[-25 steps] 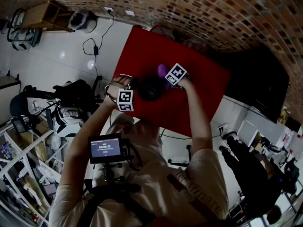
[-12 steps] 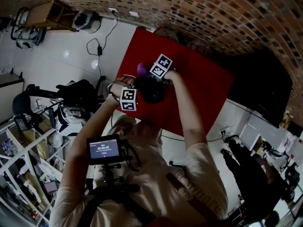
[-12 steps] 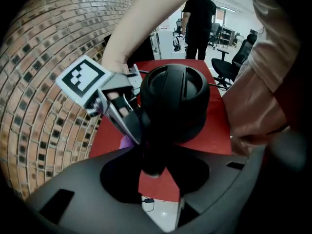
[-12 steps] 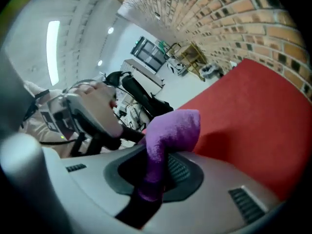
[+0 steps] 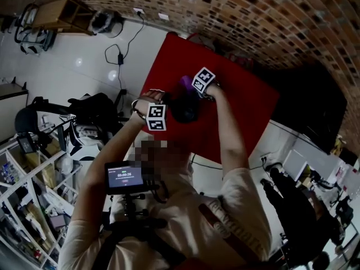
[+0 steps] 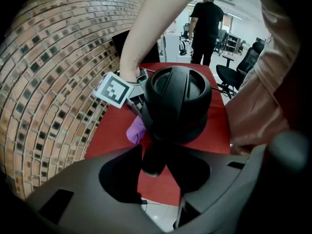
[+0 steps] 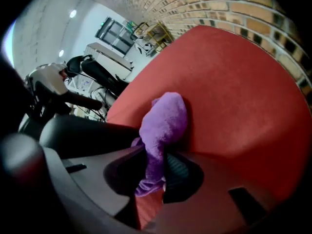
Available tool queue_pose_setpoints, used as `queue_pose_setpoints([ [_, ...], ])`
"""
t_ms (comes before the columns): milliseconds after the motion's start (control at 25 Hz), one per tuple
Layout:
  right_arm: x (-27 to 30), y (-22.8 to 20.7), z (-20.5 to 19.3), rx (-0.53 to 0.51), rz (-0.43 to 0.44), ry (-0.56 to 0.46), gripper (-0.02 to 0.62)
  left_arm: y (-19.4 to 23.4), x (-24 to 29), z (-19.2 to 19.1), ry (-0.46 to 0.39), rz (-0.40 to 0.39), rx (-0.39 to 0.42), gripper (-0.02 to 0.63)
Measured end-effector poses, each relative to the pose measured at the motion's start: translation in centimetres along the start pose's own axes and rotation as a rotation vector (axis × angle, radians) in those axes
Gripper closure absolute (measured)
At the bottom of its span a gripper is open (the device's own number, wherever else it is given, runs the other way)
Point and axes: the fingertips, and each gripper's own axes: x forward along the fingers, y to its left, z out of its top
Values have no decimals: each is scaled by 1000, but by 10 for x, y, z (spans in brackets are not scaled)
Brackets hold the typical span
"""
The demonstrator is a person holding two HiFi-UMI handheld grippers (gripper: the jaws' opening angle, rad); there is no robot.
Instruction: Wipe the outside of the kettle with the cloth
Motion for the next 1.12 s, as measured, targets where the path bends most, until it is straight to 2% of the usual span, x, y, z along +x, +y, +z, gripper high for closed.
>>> queue_pose_setpoints([
  [80,-15,-14,-26,75,-27,-73,503,-3,-4,-1,-11,-8,-27,454],
  [200,-59,-9,-48,200,-4,-389,502,-2,-19,-1,-55,19,-100,422],
  [320,-103,-3,-79,279,-55,-693,502,2,-41,-8,-117,57,-230,411],
  [480,-139,18,-127,357,-137,-953,500,-6,-69,-31,-169,95,-388,411],
  [560,-156,35,-147,380,-168,-1064,500,-14,-82,-35,-216,109,-492,411],
  [680,-177,61,-168,366,-220,-1182,500,-22,-101,-42,-319,138,-726,411],
  [840,-191,95,-188,297,-256,-1267,500,-29,-138,-36,-537,156,-1103,413],
  [920,-201,112,-195,270,-265,-1311,500,-36,-149,-40,-636,144,-1274,478],
  [1000,-204,124,-201,251,-285,-1319,499,-44,-153,-51,-722,141,-1385,483],
  [1120,-199,148,-212,228,-312,-1307,499,-61,-156,-62,-770,133,-1436,483],
])
